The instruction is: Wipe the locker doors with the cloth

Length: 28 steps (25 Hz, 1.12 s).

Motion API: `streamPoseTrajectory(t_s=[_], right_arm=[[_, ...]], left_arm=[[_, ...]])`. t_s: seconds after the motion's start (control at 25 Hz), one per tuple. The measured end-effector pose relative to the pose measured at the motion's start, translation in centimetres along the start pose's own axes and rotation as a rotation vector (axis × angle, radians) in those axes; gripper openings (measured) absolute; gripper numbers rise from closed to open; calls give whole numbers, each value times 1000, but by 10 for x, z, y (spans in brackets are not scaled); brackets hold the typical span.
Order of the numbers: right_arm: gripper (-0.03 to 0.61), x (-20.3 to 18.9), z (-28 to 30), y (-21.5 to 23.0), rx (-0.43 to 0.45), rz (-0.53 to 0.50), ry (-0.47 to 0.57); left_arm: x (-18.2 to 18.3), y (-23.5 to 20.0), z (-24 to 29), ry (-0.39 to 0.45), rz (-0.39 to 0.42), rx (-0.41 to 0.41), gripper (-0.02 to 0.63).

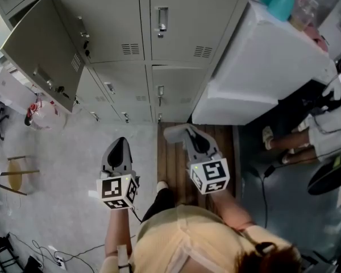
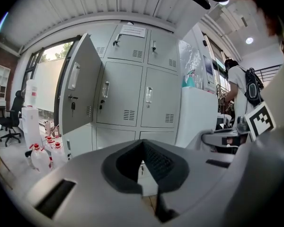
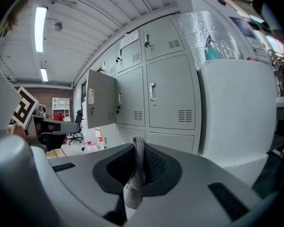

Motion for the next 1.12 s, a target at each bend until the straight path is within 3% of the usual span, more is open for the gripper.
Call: streamPoseTrajectory(t_s=[0.48,1.12], right_arm=[[18,5,64,4,-51,-21,-34],[18,21,173,49,92,-86,-86]], left_arm=[[-10,-29,56,-3,-16,-55,-14],[-14,-36,146,-44,-72,71,-14]])
Point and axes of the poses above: the fingertips, and each gripper's own axes: z forward along the fingers, y to its right, x out of its top, the point moved 5 cm from there along -z, backward along the fingers, and after that the axes turned 15 degrees about z, right-handed, at the moved point
